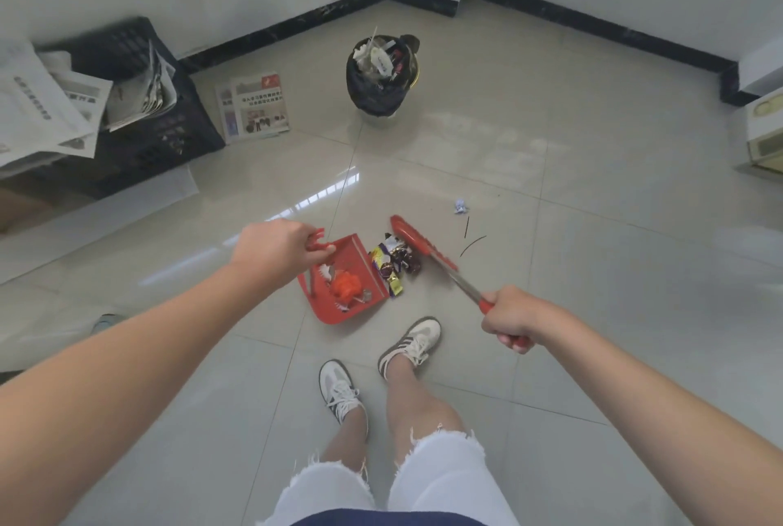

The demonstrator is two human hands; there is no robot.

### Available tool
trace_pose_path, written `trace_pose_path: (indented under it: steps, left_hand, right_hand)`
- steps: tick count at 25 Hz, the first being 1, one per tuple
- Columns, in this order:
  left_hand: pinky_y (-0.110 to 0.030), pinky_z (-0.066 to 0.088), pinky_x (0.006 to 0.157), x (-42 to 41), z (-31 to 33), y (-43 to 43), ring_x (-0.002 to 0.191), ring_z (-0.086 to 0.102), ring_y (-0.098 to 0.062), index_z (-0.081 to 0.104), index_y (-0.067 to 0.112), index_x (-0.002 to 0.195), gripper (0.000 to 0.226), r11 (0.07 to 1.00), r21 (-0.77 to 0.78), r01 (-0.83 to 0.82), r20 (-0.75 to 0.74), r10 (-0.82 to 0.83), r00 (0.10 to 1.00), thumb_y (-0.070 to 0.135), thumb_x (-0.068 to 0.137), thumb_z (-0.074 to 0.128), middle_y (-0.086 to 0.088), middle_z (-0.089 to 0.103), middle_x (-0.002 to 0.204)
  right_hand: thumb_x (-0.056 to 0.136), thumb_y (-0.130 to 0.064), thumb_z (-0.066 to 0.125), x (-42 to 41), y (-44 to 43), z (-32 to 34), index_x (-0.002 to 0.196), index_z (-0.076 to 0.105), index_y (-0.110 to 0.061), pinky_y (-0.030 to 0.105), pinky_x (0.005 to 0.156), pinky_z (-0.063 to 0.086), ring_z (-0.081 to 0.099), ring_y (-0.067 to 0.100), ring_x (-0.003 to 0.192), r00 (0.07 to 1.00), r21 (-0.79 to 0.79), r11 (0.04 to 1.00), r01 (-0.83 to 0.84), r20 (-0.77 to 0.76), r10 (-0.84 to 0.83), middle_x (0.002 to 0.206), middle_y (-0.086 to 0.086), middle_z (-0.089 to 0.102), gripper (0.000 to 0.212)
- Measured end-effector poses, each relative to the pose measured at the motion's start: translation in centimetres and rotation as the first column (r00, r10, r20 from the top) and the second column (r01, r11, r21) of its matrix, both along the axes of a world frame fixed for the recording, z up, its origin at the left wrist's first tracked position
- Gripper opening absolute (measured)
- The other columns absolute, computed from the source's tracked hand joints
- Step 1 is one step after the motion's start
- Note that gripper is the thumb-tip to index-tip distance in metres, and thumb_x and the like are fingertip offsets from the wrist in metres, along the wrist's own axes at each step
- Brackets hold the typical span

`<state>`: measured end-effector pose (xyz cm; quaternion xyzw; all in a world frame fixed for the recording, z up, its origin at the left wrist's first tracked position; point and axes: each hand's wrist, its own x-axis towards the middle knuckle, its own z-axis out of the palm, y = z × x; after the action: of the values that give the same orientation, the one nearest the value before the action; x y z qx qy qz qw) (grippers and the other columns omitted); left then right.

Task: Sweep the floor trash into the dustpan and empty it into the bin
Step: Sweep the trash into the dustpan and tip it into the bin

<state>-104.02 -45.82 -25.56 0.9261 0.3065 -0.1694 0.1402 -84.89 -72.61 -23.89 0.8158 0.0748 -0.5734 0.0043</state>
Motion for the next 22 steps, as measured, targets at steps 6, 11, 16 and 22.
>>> trace_pose_path:
  steps: [6, 11, 16, 22]
  left_hand:
    - [-0.028, 0.032, 0.052, 0.9, -2.3, -2.0, 0.072, 0.059, -0.021, 0.059, 0.017, 0.075, 0.045, 0.997, -0.04, 0.067, 0.052, -0.065, 0.997, 0.06, 0.088, 0.05, 0.002, 0.061, 0.072]
    - [-0.027, 0.027, 0.047, -0.1, -2.0, -1.2, 0.067, 0.052, -0.018, 0.042, 0.022, 0.059, 0.047, 0.996, -0.074, 0.04, 0.077, -0.035, 0.996, 0.058, 0.088, 0.052, 0.003, 0.057, 0.068]
    - [-0.026, 0.026, 0.049, -2.1, -2.2, 0.4, 0.073, 0.056, -0.018, 0.053, 0.02, 0.067, 0.046, 0.999, -0.038, -0.037, 0.096, 0.041, 0.995, 0.061, 0.086, 0.053, 0.004, 0.062, 0.072]
    - [-0.029, 0.041, 0.056, -3.6, -2.9, 2.4, 0.075, 0.06, -0.019, 0.058, 0.017, 0.071, 0.049, 0.997, -0.061, -0.046, 0.068, 0.051, 0.996, 0.064, 0.085, 0.052, 0.003, 0.066, 0.074]
  right_hand:
    - [0.081, 0.004, 0.043, -4.8, -0.1, 2.2, 0.138, 0.046, -0.013, 0.013, 0.036, 0.027, 0.032, 0.014, 0.034, 0.992, 0.097, 0.993, 0.063, -0.116, -0.052, 0.047, 0.006, 0.038, 0.059]
    - [0.08, 0.002, 0.048, -4.2, -0.9, 4.4, 0.138, 0.048, -0.033, 0.012, 0.036, 0.026, 0.032, 0.009, 0.031, 0.974, 0.123, 0.969, 0.212, -0.111, -0.199, 0.051, 0.003, 0.039, 0.067]
    - [0.08, 0.0, 0.048, -3.7, -3.7, 6.5, 0.14, 0.045, -0.037, 0.014, 0.036, 0.026, 0.033, 0.011, 0.033, 0.961, 0.137, 0.951, 0.276, -0.046, -0.273, 0.049, 0.002, 0.04, 0.071]
    - [0.086, 0.004, 0.048, 0.5, -4.5, 8.0, 0.136, 0.05, -0.025, 0.01, 0.032, 0.02, 0.025, 0.006, 0.035, 0.75, 0.187, 0.728, 0.66, -0.217, -0.625, 0.053, 0.0, 0.034, 0.058]
